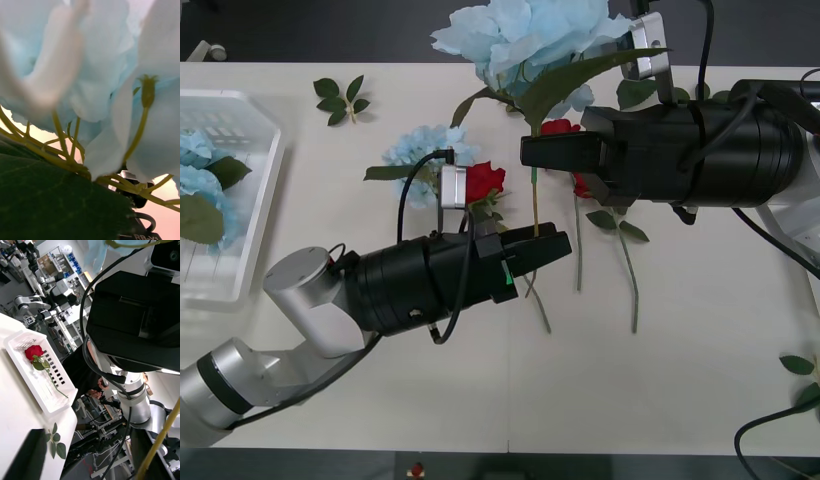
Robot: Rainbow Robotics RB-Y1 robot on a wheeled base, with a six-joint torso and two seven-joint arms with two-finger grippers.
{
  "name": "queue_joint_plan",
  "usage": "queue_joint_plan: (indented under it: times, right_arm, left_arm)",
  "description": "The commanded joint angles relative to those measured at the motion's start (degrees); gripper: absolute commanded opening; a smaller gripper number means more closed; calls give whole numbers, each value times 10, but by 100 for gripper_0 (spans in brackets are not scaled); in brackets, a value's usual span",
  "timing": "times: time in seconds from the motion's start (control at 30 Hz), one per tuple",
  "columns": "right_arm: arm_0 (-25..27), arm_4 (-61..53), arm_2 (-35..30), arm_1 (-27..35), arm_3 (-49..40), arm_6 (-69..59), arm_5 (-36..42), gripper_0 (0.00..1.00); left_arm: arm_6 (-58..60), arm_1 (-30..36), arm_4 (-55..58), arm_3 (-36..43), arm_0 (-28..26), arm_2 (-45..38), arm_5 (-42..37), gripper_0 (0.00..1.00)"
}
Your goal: Put the red flowers into the right box and the blue flowers into the left box
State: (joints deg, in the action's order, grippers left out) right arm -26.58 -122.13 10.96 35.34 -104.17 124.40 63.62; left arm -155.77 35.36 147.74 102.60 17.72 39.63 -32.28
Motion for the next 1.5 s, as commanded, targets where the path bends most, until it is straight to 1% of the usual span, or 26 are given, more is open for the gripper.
queue_joint_plan:
  times: [0.03, 0.6, 0.63, 0.67, 0.7, 0.73, 1.0, 1.1, 1.27, 1.3, 1.37, 1.5]
  right_arm:
    - [-17, -3, 4, -5, -21, -20, -5, 0]
    - [-18, -3, 4, -6, -21, -21, -9, 1]
    - [-18, -3, 4, -6, -21, -22, -9, 7]
    - [-18, -3, 4, -5, -22, -23, -9, 53]
    - [-18, -3, 4, -6, -22, -25, -10, 96]
    - [-18, -3, 4, -6, -22, -26, -10, 100]
    - [-18, -4, 4, -6, -21, -30, -10, 100]
    - [-18, -3, 4, -6, -22, -30, -10, 100]
    - [-18, -3, 3, -4, -22, -31, -10, 100]
    - [-18, -4, 3, -4, -22, -32, -9, 100]
    - [-18, -2, 1, 0, -22, -33, -7, 100]
    - [-18, 9, 1, 12, -23, -39, -7, 100]
  left_arm:
    - [8, 0, -1, 22, 6, 1, 3, 0]
    - [8, 15, 11, 22, 6, -2, 5, 0]
    - [8, 16, 11, 22, 6, -2, 5, 0]
    - [8, 18, 14, 22, 6, -3, 3, 0]
    - [8, 22, 17, 22, 6, -6, 2, 0]
    - [8, 24, 18, 22, 7, -7, 1, 0]
    - [8, 55, 52, 22, 7, -24, -14, 0]
    - [8, 91, 76, 22, 7, -39, -27, 0]
    - [8, 173, 78, 17, 6, -90, -77, 0]
    - [8, 180, 78, 15, 6, -97, -84, 0]
    - [8, 213, 77, -7, 7, -123, -121, 0]
    - [8, 256, 71, -56, 8, -163, -181, 0]
